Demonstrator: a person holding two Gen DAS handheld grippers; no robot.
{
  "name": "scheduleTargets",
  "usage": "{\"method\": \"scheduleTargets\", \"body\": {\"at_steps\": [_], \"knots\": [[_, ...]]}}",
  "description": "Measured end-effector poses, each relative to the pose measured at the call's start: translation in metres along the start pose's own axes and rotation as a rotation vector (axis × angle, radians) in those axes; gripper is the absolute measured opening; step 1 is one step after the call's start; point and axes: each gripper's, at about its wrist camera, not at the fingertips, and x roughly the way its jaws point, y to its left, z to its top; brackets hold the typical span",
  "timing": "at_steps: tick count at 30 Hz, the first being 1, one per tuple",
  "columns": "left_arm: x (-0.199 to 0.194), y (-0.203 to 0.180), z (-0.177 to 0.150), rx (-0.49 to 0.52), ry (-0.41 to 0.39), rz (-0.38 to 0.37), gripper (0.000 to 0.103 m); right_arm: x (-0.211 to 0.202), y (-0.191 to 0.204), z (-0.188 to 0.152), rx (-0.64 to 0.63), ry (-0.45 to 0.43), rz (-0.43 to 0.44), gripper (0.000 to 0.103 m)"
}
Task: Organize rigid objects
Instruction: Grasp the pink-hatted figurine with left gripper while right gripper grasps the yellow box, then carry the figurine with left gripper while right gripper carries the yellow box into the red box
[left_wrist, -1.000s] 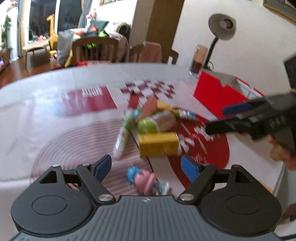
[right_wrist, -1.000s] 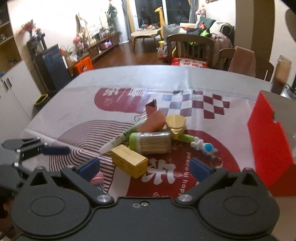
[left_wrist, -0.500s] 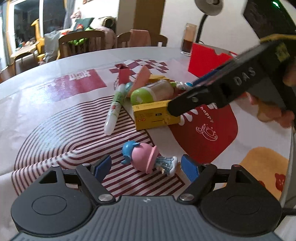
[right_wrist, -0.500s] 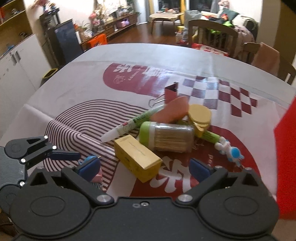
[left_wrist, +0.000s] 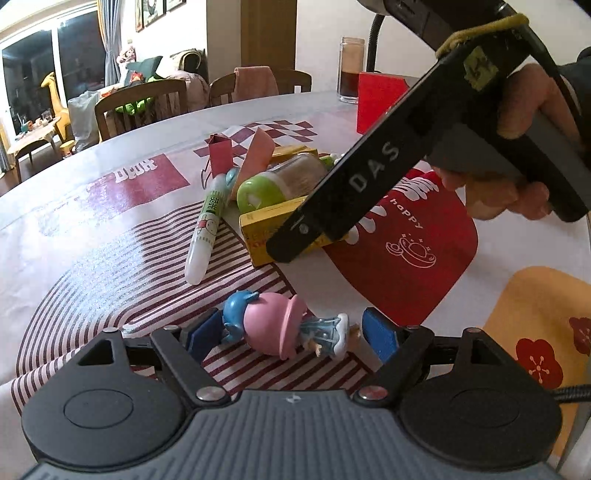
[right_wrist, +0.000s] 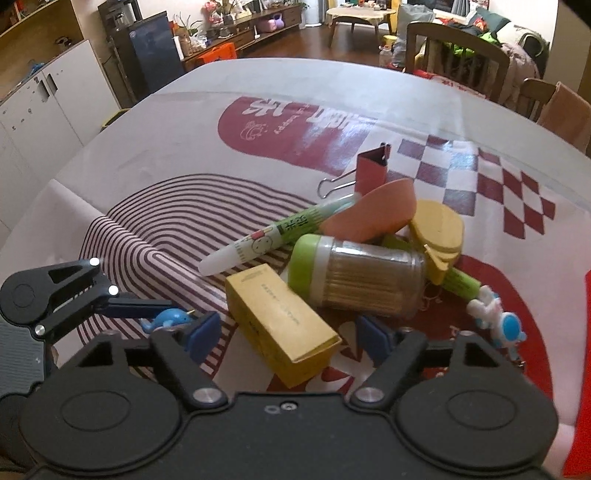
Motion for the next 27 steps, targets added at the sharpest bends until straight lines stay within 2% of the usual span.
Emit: {"method": "scheduleTargets", "body": {"at_steps": [3, 4, 6, 8, 14, 17, 27], "knots": [[0.001, -0.001, 0.000, 0.000, -0.002, 0.005, 0.083, 0.004, 0.002, 0.000, -0.005, 0.008, 0.007, 0.067], [0.001, -0.001, 0.000, -0.002, -0.002, 0.005, 0.082, 0.005, 0.003, 0.000, -0.007, 0.011, 0.010, 0.061], [-0.001, -0.002, -0.001, -0.003, -0.002, 0.012, 0.077, 0.006, 0.005, 0.001, -0.015, 0.010, 0.002, 0.055], [-0.001, -0.003, -0.001, -0.003, 0.001, 0.015, 0.077, 0.005, 0.006, 0.001, -0.015, 0.008, 0.005, 0.044], [-0.003, -0.003, -0.001, -0.021, 0.010, 0.026, 0.077, -0.001, 0.017, -0.001, -0.017, -0.020, -0.006, 0.028], [-0.004, -0.001, 0.000, -0.041, 0.017, 0.025, 0.077, -0.005, 0.025, -0.003, -0.018, -0.031, -0.044, 0.028], [-0.017, 0.003, 0.001, -0.101, 0.016, 0.028, 0.076, -0.046, 0.027, -0.014, 0.071, -0.137, -0.066, 0.028]]}}
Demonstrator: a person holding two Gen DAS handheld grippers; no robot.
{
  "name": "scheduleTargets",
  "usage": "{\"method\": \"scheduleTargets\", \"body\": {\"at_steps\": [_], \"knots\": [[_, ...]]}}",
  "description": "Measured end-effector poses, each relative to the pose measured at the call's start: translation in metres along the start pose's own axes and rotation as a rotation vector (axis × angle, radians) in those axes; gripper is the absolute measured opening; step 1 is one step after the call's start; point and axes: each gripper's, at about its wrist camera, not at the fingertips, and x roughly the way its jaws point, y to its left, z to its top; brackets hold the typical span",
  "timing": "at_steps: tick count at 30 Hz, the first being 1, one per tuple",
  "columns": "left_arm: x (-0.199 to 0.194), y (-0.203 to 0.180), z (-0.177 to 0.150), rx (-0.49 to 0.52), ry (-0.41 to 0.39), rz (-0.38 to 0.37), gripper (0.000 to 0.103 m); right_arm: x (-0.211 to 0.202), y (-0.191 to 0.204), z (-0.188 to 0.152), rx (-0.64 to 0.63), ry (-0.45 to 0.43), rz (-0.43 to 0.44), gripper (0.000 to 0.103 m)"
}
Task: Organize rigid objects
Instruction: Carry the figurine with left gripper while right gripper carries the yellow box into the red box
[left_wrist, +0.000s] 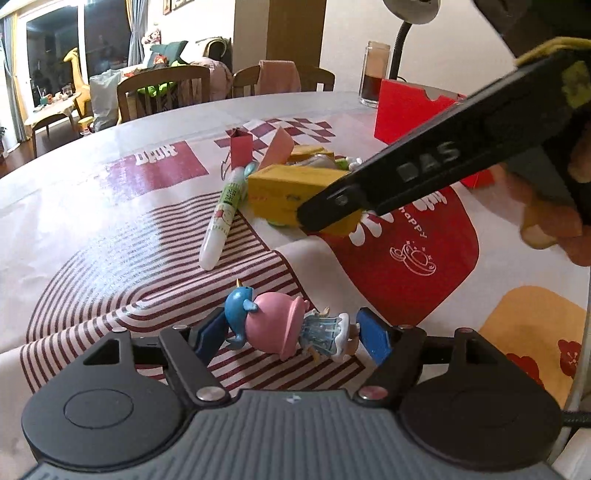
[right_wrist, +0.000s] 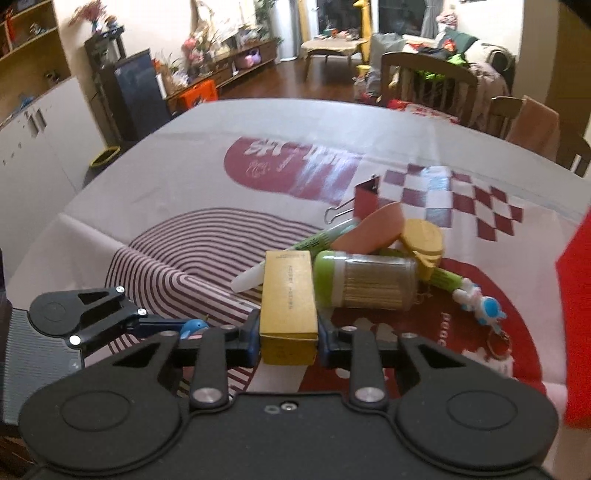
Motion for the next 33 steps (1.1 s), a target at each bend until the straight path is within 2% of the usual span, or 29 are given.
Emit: {"method": "scheduleTargets", "body": {"at_steps": [6, 14, 23, 33], "knots": [[-0.019, -0.002, 0.011, -0.029, -0.024, 0.002, 0.076, -0.039, -0.006, -0.002, 0.037, -0.047, -0.034, 0.028], [-0.050, -0.020, 0.055, -0.035, -0.088, -0.025, 0.076, -0.096, -0.025, -0.001, 0.063, -0.129, -0.091, 0.028], [-0.061, -0.066, 0.110, 0.021, -0.155, -0.072, 0.076, -0.143, -0.078, -0.005, 0.115, -0.193, -0.147, 0.028], [-0.033, -0.129, 0.177, 0.094, -0.186, -0.078, 0.076, -0.171, -0.164, -0.017, 0.200, -0.236, -0.220, 0.028]]}}
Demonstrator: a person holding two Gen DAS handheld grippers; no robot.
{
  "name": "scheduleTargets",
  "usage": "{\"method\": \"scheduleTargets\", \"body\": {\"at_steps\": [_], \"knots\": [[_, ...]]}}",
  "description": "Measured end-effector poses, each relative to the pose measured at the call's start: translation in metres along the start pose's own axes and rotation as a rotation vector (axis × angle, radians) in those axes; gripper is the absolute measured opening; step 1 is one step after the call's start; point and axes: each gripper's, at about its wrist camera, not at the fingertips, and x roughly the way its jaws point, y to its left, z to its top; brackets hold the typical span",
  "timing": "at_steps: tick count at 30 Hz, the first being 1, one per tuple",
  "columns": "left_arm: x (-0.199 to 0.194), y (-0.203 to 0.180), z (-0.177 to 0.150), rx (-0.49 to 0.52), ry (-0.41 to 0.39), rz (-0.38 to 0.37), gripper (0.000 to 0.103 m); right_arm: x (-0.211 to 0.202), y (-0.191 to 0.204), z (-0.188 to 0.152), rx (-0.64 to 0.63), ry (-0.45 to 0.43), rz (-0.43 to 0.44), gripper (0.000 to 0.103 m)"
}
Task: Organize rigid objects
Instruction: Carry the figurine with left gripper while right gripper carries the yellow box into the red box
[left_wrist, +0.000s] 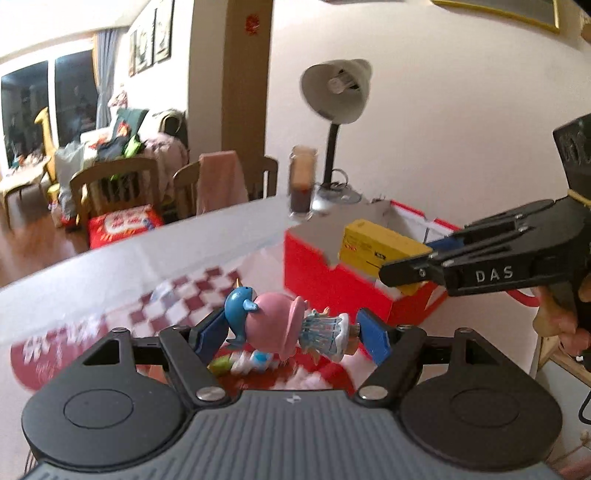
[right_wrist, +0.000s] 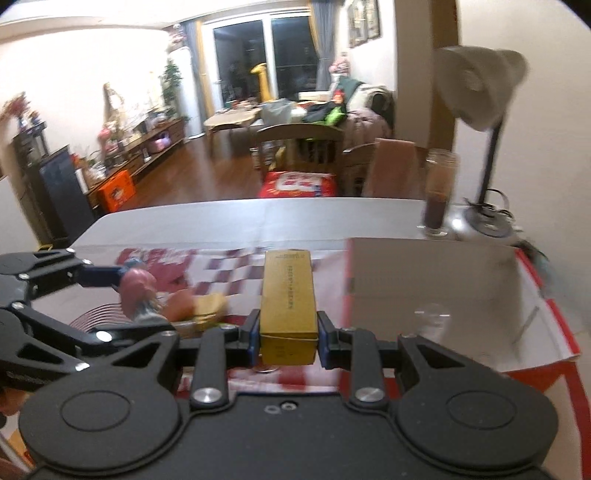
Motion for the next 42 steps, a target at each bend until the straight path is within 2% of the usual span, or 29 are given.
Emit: {"method": "scheduleTargets", "body": {"at_steps": [10, 18, 25, 31, 42], "knots": [[0.078, -0.051, 0.053, 0.039, 0.032, -0.048, 0.076, 0.020, -0.109, -0.004, 0.102, 0.015, -0.114, 0.028], [0.146, -0.072, 0.084, 0.005, 0.091, -0.042, 0.076, 0.039, -0.162, -0.014, 0.108, 0.068, -0.166, 0.028], [0.204, -0.093, 0.097, 0.013, 0.174, -0.028, 0.076, 0.055, -0.191, -0.020, 0.109, 0.122, -0.172, 0.028], [0.256, -0.098, 0.102, 0.004, 0.254, 0.039, 0.076, 0.071, -0.201, -0.020, 0.071, 0.165, -0.158, 0.028], [0.305, -0.106, 0.097, 0.012, 0.350, 0.072, 0.076, 0.092, -0.200, -0.027, 0.009, 0.286, -0.128, 0.028]]}}
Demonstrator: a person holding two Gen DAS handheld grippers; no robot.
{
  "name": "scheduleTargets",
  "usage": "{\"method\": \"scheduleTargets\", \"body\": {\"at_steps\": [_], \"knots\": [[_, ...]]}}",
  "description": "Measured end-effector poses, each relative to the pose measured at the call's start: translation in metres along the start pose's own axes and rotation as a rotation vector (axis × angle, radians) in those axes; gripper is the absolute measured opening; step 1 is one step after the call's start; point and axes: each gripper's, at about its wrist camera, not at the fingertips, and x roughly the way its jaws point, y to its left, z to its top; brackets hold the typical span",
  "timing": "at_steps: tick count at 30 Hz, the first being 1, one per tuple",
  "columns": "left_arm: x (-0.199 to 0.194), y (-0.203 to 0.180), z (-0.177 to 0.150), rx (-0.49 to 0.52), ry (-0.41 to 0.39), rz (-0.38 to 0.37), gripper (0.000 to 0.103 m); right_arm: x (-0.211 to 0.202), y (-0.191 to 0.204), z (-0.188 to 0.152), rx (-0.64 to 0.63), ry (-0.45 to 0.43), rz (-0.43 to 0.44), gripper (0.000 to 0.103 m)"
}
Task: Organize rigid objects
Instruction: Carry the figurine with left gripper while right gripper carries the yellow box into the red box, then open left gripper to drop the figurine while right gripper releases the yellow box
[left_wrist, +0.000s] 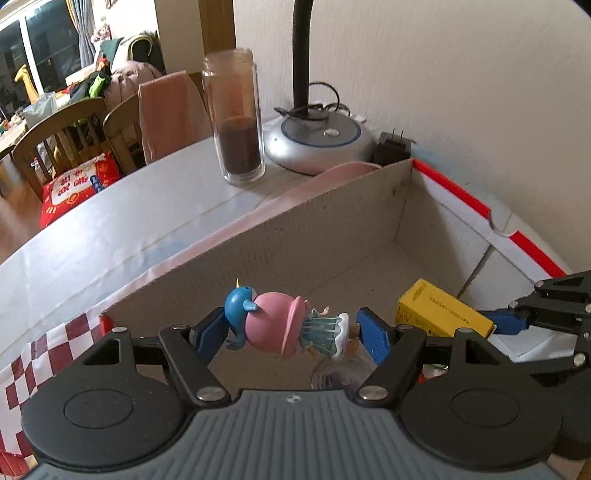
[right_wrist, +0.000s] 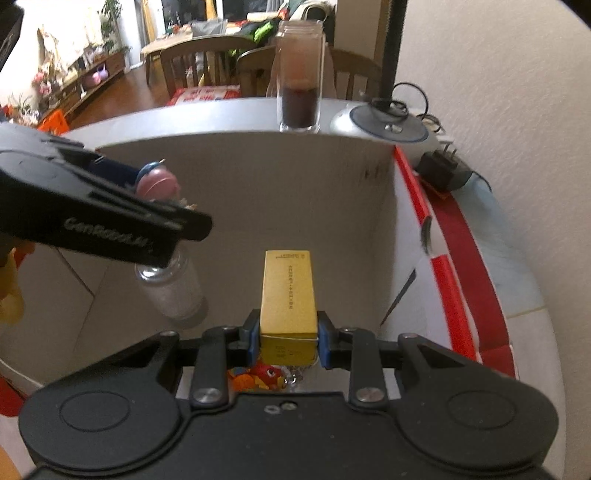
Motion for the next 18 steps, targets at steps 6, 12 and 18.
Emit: {"method": "scheduleTargets", "body": {"at_steps": [6, 12, 18], "knots": [[0.011, -0.004, 0.001, 0.004, 0.037, -0.008, 0.076, 0.004, 0.007, -0.004, -0.035, 0.041, 0.003, 0.028], [0.023, -0.006, -0.004, 0.007, 0.104, -0.014, 0.076, 0.003, 0.012, -0.004, -0.057, 0.051, -0.012, 0.030], [0.023, -0.011, -0.005, 0.028, 0.128, -0.036, 0.076, 0.003, 0.007, -0.003, -0.033, 0.055, 0.002, 0.038]]}}
